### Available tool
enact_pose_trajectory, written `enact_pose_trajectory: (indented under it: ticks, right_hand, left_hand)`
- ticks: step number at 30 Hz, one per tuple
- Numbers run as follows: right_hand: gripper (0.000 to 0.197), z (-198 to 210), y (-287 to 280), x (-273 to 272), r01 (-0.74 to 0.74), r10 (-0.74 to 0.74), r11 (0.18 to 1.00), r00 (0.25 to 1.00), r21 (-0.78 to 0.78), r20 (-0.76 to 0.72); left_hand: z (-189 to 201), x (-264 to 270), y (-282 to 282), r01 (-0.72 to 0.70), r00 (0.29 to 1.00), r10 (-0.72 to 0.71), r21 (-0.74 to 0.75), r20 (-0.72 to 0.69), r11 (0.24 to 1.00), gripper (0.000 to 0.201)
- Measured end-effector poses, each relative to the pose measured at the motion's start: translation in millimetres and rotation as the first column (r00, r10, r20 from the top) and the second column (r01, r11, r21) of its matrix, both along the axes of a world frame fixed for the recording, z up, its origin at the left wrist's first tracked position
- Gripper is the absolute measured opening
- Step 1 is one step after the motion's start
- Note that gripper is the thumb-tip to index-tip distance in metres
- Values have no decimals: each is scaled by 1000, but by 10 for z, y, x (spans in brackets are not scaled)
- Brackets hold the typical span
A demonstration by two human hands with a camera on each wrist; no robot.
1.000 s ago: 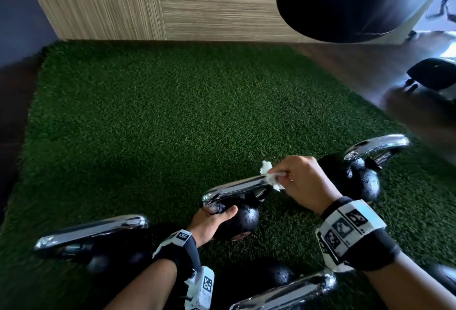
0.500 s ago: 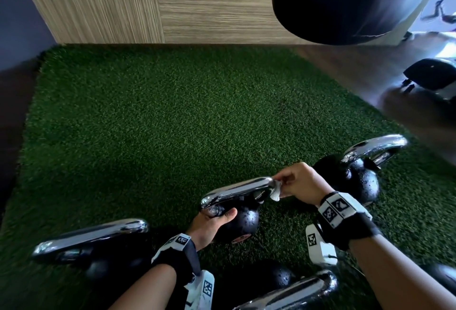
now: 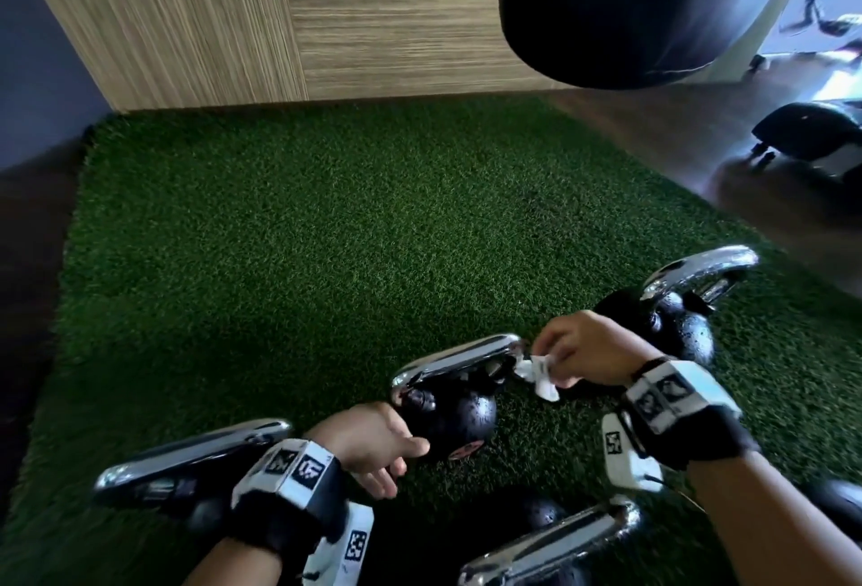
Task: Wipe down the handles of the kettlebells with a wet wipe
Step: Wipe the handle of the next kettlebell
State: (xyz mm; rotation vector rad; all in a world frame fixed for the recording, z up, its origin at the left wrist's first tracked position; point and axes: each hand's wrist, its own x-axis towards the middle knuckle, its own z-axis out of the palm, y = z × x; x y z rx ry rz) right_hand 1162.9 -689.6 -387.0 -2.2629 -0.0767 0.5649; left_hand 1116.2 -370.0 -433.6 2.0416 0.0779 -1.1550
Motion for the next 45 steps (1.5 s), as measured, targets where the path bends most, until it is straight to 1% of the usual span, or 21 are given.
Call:
enact_pose_trajectory:
  ticks: [1,3,5,7,9,13,16,18,20,22,23,25,27,29,30,32,34,37,40,42,45]
  right_hand:
    - [31,113,-42,-44,-9,9,1000,1000,22,27]
    - [27,352,-3,-155,-47,36,996,991,81,130]
    - [25,562,170,-275,-113,71,974,976,198,205]
    - [24,706,396,-344,-180,104,947,955,265,276]
    - [19,769,604,-367,-206,111,947,930,248,351]
    - [20,794,852,-359,-111,1,973,880,203,475]
    - [24,713,966,-333,10,-114,983,810,181,576]
    - [26,638,1007,-304,45,-111,991,785,123,610]
    - [27,578,966,-254,15,-81,993,822,120,564]
    - [38,564,795,-165,-65,-24,975,920,211,392]
    - [47,548,654,-104,-96,28,971,955,219,295]
    - [55,456,346,26,-98,77,990,980,105,185]
    - [48,254,122,137,-3,11,999,986,-52,168]
    - [42,-31,29,222,23,-13,988,997,-150,71]
    - [39,-183,48,239,-17,17,984,1000,-179,-5]
    - [32,-424,148,232,-82,68,975,995,-207,-75]
    - [28,-593,273,213,-99,96,995,992,-35,-79]
    - [52,-748,375,181,-75,78,982,997,171,-14]
    - [71,-806,384,170,-20,21,995,1000,103,-7]
    - [79,-865,373,163,40,-40,999,999,23,-3]
    - [71,-879,388,154,112,-110,991,993,69,-33]
  left_hand:
    - [131,-30,33,17,1000,-18,-102,-8,995,32]
    - [403,-84,54,14,996,17,-357,85,934,21]
    - [696,-100,10,-45,934,237,-569,268,821,24]
    - [879,-58,-72,-64,796,437,-660,419,748,37]
    - [956,-12,-166,-52,754,468,-670,460,741,46]
    - [912,20,-222,-95,822,462,-719,333,688,53]
    - [833,36,-206,-201,806,558,-796,197,571,48]
    - [767,44,-231,-251,787,600,-814,144,524,43]
    - [704,53,-280,-270,778,614,-812,133,517,40]
    - [681,60,-289,-260,774,611,-796,167,547,34]
    - [668,65,-281,-230,748,611,-762,259,605,29]
    - [636,77,-260,-154,621,575,-636,533,756,21]
    - [618,74,-276,-101,435,506,-518,745,850,19]
    - [611,52,-367,-65,299,400,-400,867,914,19]
    - [600,39,-419,-56,271,344,-342,899,938,19]
    - [576,31,-500,-40,282,266,-265,922,963,20]
    - [552,50,-536,-34,297,198,-197,934,980,21]
    - [575,64,-541,-5,326,82,-85,942,996,18]
    - [557,21,-424,8,331,34,-38,943,999,15]
    - [521,-31,-299,-33,318,81,-75,944,997,15]
    - [489,-100,-248,-32,271,63,-56,961,998,13]
